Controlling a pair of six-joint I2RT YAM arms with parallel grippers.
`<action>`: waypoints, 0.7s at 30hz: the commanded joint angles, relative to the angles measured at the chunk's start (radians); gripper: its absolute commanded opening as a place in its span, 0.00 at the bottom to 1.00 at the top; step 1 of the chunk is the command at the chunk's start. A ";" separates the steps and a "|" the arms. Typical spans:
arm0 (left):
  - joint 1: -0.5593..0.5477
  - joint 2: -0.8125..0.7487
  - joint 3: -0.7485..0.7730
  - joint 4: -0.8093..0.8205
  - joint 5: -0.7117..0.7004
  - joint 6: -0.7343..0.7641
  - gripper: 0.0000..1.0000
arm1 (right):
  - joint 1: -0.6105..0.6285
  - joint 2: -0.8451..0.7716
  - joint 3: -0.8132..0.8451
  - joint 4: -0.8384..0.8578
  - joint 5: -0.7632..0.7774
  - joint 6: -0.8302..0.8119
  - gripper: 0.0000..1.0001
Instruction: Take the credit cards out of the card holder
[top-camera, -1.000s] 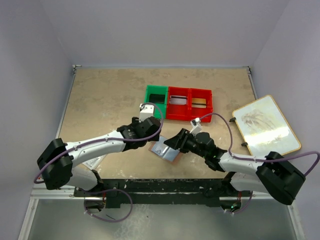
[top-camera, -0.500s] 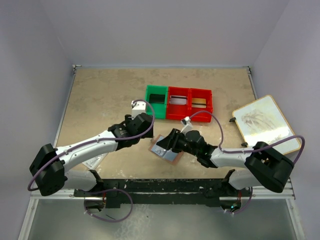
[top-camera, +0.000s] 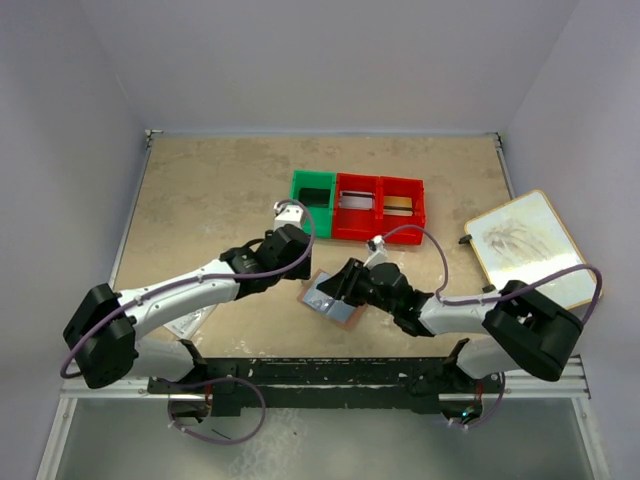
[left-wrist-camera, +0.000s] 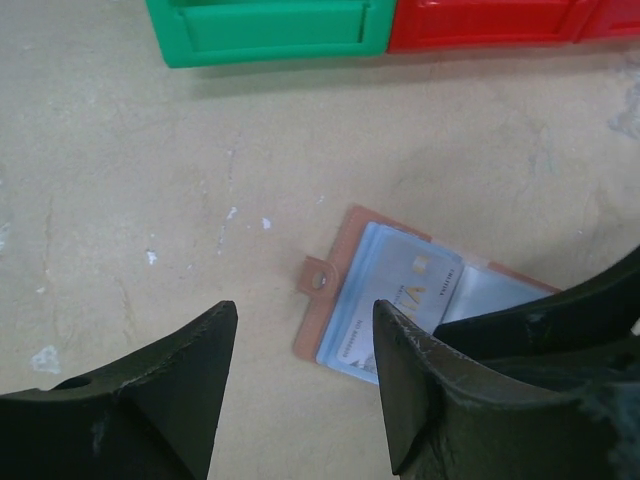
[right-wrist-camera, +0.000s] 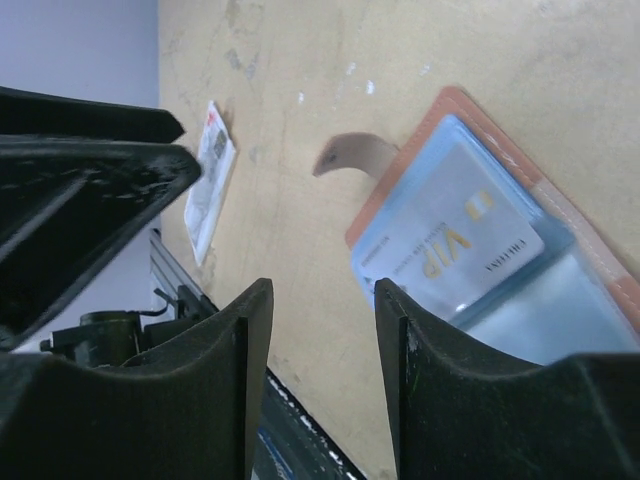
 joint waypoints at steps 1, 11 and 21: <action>0.004 0.003 -0.006 0.108 0.167 0.064 0.54 | 0.006 0.037 -0.069 0.085 0.034 0.070 0.47; -0.002 0.149 0.006 0.168 0.348 0.097 0.47 | 0.006 0.033 -0.154 0.088 0.041 0.122 0.45; -0.034 0.261 0.027 0.139 0.293 0.122 0.34 | 0.003 0.126 -0.174 0.224 0.041 0.158 0.40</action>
